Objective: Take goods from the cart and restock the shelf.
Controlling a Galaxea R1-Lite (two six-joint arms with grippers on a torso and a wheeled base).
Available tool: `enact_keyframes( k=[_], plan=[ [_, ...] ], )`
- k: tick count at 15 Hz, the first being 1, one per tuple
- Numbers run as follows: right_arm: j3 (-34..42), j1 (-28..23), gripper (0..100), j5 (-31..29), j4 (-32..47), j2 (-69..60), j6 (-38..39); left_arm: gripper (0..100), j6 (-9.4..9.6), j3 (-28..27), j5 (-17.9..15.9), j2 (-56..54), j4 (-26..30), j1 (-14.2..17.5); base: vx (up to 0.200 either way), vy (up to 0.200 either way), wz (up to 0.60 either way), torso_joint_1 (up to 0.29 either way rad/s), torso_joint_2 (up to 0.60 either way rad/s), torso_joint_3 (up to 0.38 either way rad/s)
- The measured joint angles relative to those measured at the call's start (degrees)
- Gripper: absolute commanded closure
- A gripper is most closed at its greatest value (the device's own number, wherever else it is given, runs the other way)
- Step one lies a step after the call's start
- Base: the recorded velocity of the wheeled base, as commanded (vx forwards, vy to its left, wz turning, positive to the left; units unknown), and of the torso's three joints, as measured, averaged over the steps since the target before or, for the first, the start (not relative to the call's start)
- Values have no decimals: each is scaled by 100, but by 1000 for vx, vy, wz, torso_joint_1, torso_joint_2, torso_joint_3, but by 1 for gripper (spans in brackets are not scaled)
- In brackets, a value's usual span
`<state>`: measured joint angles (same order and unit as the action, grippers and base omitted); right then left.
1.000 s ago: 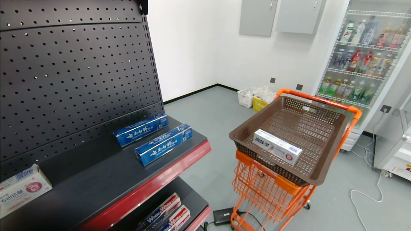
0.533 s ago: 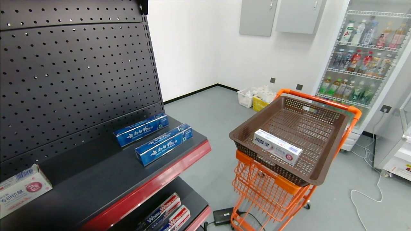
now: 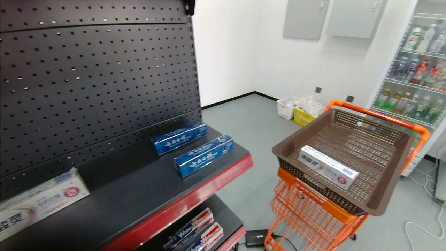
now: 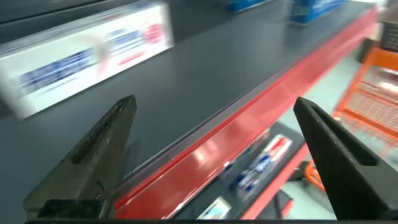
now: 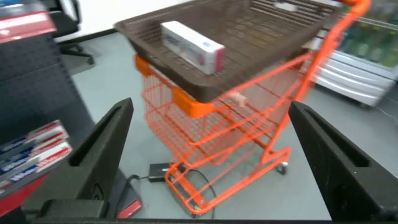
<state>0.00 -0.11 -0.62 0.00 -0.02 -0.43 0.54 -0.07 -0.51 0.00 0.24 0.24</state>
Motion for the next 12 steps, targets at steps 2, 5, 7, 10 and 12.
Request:
enact_keyframes(
  k=[2,5,7,10,12],
  plan=[
    [0,6,0,2,2,0,10,0,0,-2,0,0,-4,5,0,0,0,0,0,0],
    [0,11,0,0,5,0,10,0,0,-2,-2,0,-4,5,0,0,0,0,0,0],
    [0,1,0,-11,0,0,-23,0,4,-2,-2,0,0,0,0,0,0,0,0,0],
    [-536,-79,0,-82,185,261,-99,0,1,-2,0,0,0,0,0,0,0,0,0,0],
    [-1309,-241,0,-255,394,964,-123,0,0,-2,-2,0,-4,2,0,0,0,0,0,0]
  ],
)
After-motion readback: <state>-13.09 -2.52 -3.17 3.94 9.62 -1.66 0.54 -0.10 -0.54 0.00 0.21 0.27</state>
